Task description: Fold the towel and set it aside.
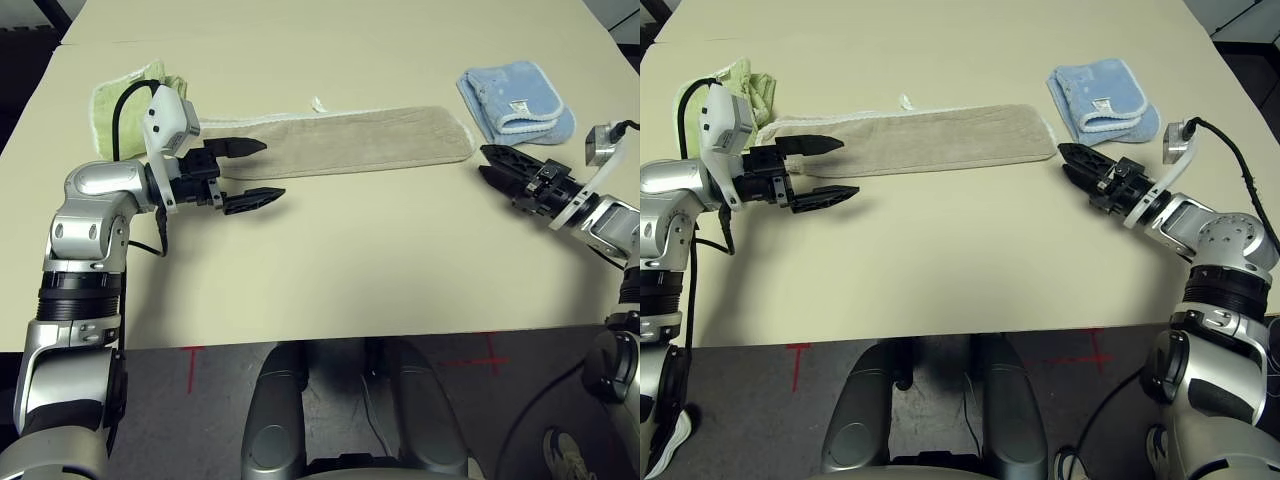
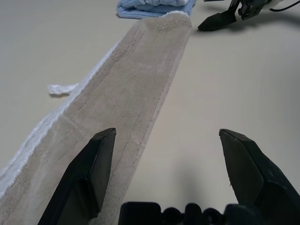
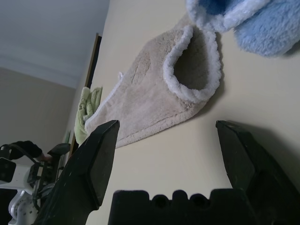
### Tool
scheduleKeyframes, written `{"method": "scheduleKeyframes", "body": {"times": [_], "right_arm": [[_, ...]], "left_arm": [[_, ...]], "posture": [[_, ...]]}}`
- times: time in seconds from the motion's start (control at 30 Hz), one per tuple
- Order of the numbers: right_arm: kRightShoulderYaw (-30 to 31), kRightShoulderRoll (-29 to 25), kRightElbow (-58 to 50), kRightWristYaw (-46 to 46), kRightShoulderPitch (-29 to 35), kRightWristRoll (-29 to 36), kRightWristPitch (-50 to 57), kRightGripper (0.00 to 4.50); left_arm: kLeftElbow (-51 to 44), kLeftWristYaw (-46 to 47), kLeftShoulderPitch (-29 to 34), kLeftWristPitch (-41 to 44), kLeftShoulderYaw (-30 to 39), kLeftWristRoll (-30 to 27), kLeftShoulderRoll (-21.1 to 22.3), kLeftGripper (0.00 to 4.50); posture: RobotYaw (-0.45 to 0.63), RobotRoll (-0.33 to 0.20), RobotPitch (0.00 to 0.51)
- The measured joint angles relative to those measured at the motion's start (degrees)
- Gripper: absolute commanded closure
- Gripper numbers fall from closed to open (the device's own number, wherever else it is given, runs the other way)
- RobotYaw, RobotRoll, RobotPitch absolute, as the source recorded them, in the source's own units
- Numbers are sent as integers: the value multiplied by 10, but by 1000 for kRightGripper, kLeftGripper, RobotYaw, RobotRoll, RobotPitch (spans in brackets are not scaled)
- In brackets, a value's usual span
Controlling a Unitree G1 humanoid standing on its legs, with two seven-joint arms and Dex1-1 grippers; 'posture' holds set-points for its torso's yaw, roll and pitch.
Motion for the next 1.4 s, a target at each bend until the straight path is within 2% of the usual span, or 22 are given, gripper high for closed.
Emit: {"method": "scheduleKeyframes", "body": {"times": [0.3,0.57,0.77,0.87,1.2,1.23,1.4], "right_arm": [[12,25,7,-34,-23,9,-26,0],[26,27,66,-51,-67,-3,-80,0],[29,28,76,-52,-70,-7,-98,0],[29,28,77,-57,-70,-7,-99,588],[21,42,51,-83,-59,7,-101,4215],[20,44,43,-85,-55,11,-103,4463],[14,48,30,-99,-44,21,-109,4463]], "left_arm": [[0,0,0,0,-4,0,1,25],[-1,0,5,0,-4,0,8,25],[-1,1,7,0,-4,0,15,25],[-1,1,8,0,-4,0,16,0],[-1,2,8,0,-5,0,16,0],[-1,2,8,0,-5,0,16,0],[-1,0,8,0,-5,0,17,0]], "posture": [[37,0,309],[48,0,310],[50,0,310],[47,0,309],[38,0,303],[38,0,303],[34,0,301]]}}
